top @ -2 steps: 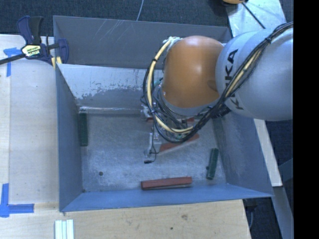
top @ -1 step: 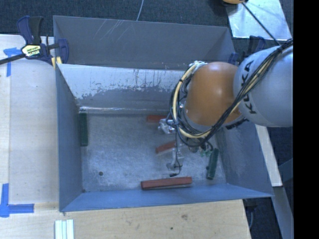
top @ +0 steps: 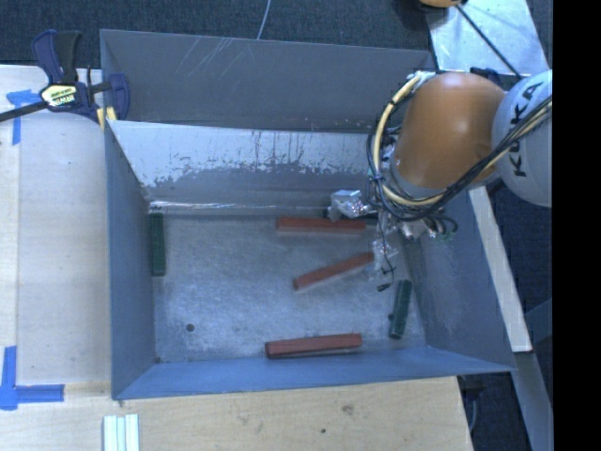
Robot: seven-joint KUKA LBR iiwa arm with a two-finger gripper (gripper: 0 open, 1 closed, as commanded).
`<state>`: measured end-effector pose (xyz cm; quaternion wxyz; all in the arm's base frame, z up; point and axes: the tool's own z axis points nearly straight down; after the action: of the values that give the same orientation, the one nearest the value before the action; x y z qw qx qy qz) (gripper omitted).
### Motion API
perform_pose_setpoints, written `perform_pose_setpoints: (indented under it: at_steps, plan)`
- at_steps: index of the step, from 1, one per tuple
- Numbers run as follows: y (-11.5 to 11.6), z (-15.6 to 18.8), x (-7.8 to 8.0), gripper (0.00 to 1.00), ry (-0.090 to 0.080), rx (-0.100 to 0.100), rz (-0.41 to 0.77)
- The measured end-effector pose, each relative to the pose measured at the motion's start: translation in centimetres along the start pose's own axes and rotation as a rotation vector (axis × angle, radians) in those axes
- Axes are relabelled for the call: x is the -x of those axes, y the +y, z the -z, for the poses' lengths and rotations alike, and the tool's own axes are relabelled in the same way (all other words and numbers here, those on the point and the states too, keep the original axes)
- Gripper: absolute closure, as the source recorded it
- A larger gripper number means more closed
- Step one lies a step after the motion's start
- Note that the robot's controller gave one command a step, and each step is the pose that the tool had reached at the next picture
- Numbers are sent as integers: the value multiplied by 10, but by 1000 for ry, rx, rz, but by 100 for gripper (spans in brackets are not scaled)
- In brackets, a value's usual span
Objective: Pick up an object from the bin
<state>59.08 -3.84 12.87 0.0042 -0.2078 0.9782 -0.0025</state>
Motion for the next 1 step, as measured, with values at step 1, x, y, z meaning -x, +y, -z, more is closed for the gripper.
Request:
perform_pose_setpoints:
  at_steps: [1]
  plan:
    - [15, -8, -2, 0, 2, 4, -134]
